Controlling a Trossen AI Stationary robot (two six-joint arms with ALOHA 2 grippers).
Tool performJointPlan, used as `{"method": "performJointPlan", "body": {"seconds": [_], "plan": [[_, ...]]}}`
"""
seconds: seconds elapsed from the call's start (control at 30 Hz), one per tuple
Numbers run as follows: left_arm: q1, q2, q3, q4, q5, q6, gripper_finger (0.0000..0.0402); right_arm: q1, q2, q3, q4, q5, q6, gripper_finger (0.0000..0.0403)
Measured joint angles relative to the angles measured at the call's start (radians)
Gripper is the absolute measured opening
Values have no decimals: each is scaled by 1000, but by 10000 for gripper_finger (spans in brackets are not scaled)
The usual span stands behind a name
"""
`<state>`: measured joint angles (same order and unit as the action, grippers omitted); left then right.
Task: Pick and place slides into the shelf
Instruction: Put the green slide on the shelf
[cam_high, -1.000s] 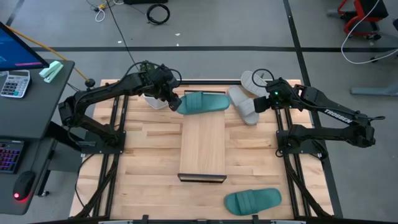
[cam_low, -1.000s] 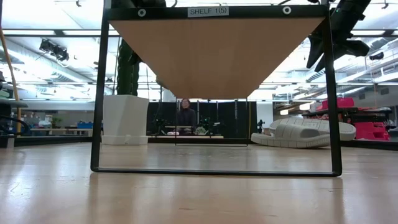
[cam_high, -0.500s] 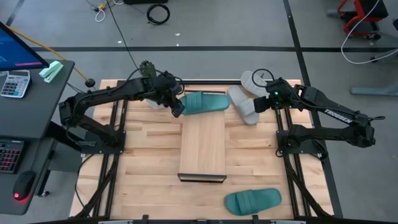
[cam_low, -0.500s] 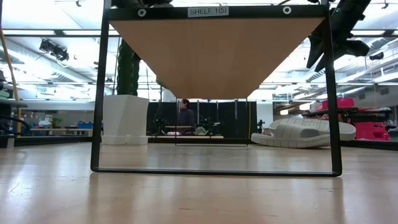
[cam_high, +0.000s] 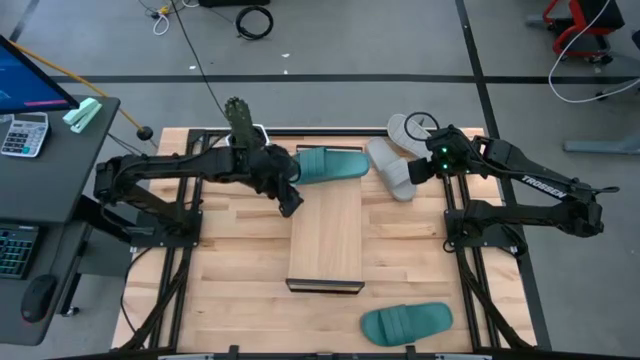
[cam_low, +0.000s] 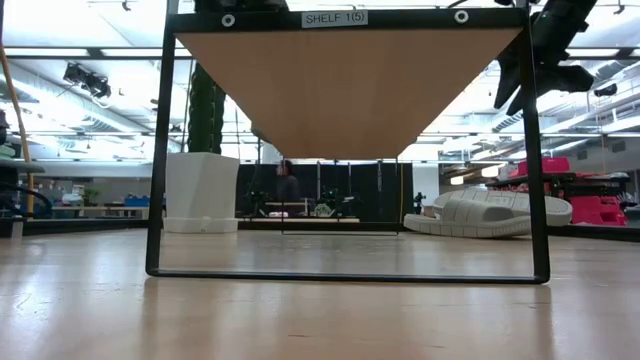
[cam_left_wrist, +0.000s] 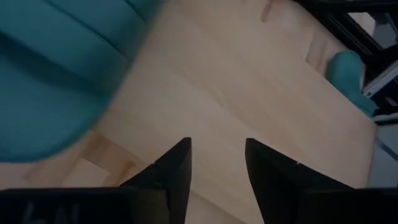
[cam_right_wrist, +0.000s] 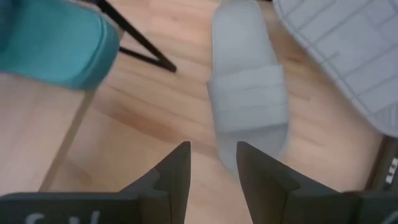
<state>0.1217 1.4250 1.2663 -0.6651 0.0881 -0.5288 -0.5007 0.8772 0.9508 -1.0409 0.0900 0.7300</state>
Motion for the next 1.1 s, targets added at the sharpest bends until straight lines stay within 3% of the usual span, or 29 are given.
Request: {"method": "performJointPlan", "body": {"seconds": [0.2,0.43,1.1], "plan": [[-74,0,0,-31,-65,-43,152,43,-1,0,-107,-39,-3,137],[-143,-10,0,-37,-118,-95,142,183,-15,0,-160,-40,94,137],[-447,-120,0,-190,-448,-383,126,755,-81,0,-219,87,642,137]]}}
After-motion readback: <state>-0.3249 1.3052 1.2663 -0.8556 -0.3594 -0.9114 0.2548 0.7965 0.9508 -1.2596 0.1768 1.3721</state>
